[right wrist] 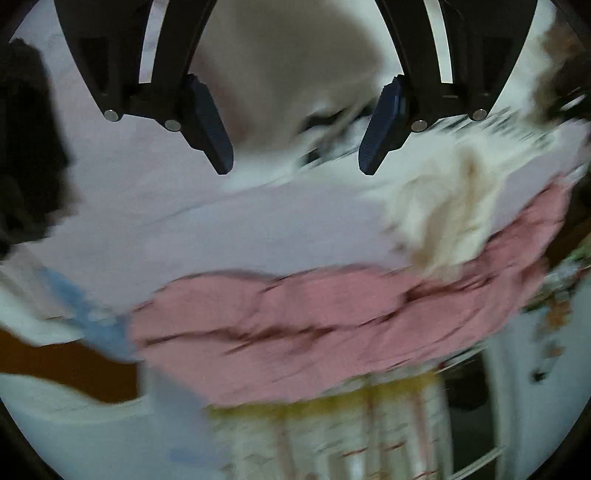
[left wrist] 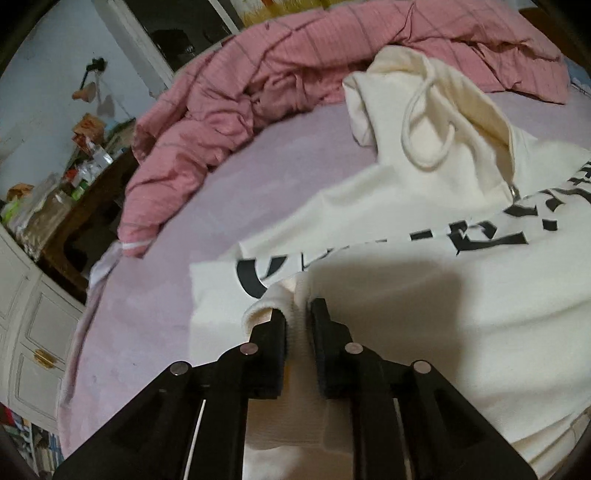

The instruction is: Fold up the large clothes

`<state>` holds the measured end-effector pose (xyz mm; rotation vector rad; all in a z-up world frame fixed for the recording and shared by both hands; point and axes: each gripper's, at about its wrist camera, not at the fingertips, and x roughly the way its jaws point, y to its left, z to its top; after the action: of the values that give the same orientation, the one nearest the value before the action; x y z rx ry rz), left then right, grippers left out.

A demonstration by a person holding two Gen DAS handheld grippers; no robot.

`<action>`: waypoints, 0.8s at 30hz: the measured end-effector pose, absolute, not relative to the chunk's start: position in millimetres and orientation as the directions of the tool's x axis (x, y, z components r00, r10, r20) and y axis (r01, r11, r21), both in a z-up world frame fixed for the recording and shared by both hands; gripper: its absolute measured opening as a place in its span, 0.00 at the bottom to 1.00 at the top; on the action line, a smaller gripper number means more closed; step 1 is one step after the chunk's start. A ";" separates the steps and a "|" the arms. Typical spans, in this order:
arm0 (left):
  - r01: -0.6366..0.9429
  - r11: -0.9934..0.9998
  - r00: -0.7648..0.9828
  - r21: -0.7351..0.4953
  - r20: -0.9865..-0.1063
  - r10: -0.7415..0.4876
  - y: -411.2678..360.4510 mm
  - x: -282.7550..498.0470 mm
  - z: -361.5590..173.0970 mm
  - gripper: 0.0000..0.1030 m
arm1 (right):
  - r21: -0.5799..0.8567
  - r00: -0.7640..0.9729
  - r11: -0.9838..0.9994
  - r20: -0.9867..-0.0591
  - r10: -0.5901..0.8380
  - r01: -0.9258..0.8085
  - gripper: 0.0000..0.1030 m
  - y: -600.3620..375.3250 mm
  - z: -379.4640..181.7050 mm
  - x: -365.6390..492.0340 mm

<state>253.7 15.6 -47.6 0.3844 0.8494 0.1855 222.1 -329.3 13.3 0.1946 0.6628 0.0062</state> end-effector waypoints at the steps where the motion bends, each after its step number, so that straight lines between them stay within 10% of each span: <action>1: -0.011 0.921 0.650 0.389 -0.698 0.302 18.2 254.1 -46.5 0.20 | 0.198 0.766 0.980 -0.631 0.128 0.000 0.70 -322.6 11.7 222.5; 10: -0.172 0.922 0.736 0.347 -0.577 0.355 45.3 227.6 -13.7 0.81 | 0.111 0.559 0.991 -0.828 0.049 0.077 0.46 -312.6 -45.9 259.2; 18: -0.214 0.957 0.774 0.197 -0.564 0.289 76.1 218.0 32.3 0.87 | -0.024 0.552 0.974 -0.821 -0.148 0.226 0.46 -332.6 -50.5 262.3; 24: -0.080 0.995 0.592 0.067 -0.799 0.101 81.6 229.6 -1.0 0.80 | 0.033 0.548 0.963 -0.827 -0.125 0.269 0.46 -347.9 -50.9 264.0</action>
<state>229.6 81.6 -1.0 0.0251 0.9308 0.1050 264.0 -347.9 -50.9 0.1628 0.9642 -0.2346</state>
